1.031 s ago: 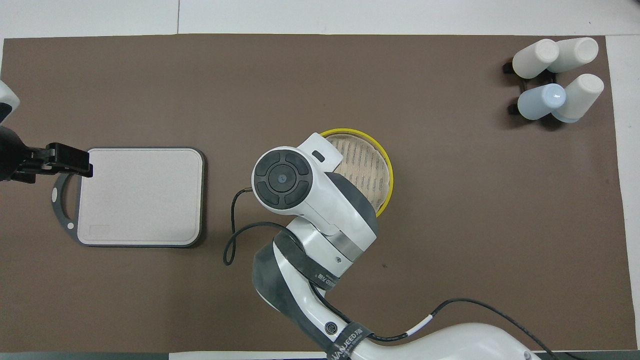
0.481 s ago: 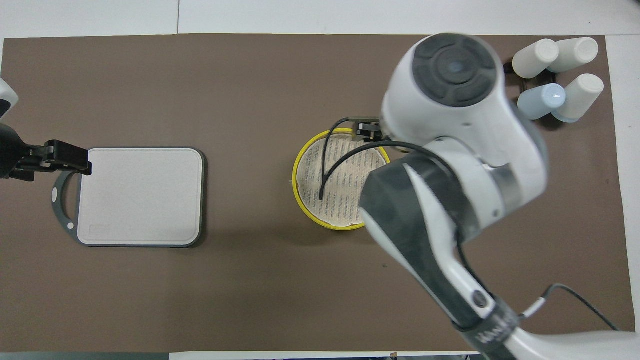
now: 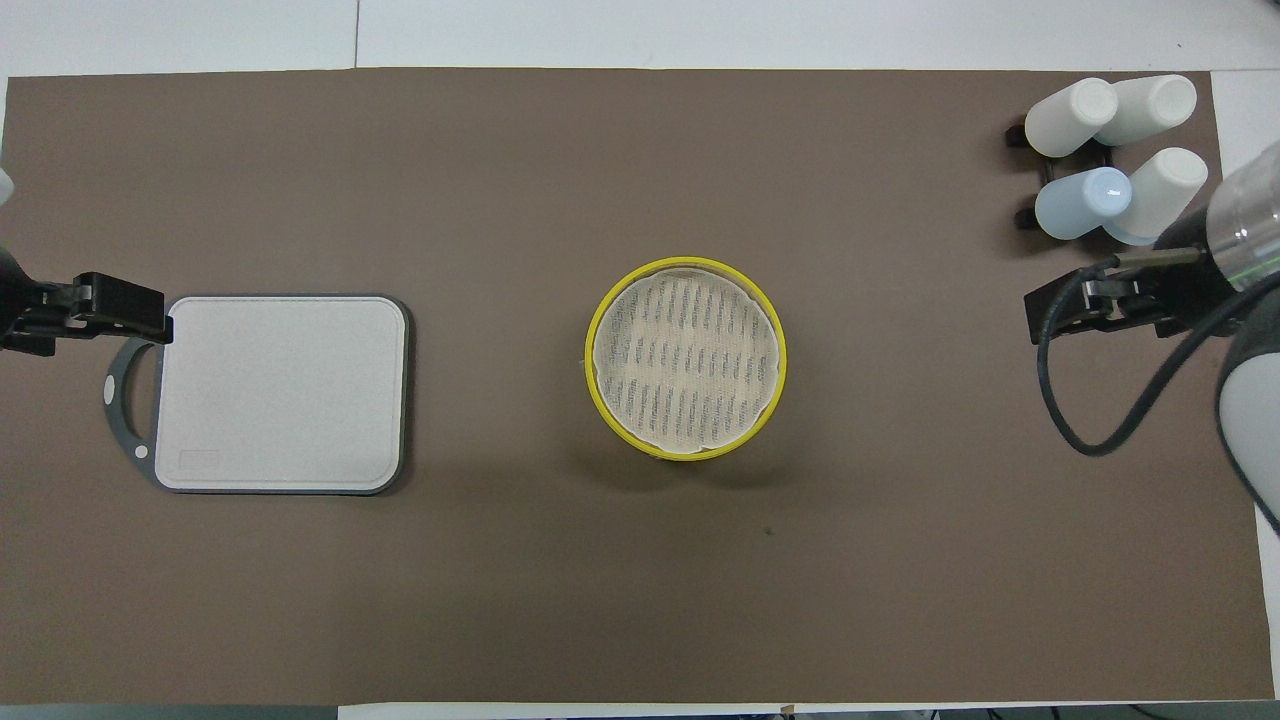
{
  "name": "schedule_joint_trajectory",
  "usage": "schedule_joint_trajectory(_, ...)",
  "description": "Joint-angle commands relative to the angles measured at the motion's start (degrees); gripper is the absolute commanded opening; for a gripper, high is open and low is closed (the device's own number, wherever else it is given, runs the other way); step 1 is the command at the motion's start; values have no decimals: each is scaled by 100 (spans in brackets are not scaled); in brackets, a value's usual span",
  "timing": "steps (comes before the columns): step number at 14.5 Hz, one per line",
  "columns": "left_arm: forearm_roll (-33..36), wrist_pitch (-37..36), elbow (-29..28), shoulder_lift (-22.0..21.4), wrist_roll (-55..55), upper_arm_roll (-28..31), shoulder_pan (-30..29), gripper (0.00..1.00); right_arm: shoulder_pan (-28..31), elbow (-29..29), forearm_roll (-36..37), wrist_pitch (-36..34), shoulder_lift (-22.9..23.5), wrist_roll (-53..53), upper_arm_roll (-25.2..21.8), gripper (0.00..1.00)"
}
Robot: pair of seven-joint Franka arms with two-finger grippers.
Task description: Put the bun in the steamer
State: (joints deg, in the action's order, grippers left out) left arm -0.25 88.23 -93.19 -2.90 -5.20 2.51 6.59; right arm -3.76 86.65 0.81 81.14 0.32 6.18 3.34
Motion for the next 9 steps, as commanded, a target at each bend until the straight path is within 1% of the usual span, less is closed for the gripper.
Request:
schedule_joint_trajectory(1, -107, -140, 152, 53, 107, -5, -79, 100, -2, 544, -90, 104, -365, -55, 79, 100)
schedule_joint_trajectory(2, -107, -131, 152, 53, 107, -5, -79, 100, 15, 598, -81, 261, -366, -108, 79, 100)
schedule_joint_trajectory(3, -98, -122, 152, 53, 107, -5, -79, 100, 24, 555, -81, 654, -296, -221, 79, 100)
schedule_joint_trajectory(6, -98, -113, 152, 53, 107, -14, -79, 100, 59, 537, -64, 605, -269, -407, -105, 100)
schedule_joint_trajectory(7, -98, -113, 152, 53, 107, -14, -70, 100, 59, 476, 15, 570, -165, -485, -123, 100)
schedule_joint_trajectory(8, -98, -104, 152, 53, 107, -14, -70, 100, 59, 275, 120, 448, 10, -660, -123, 100)
schedule_joint_trajectory(9, -98, -87, 152, 44, 107, -23, -70, 100, 59, 308, 112, 386, -32, -827, -140, 100)
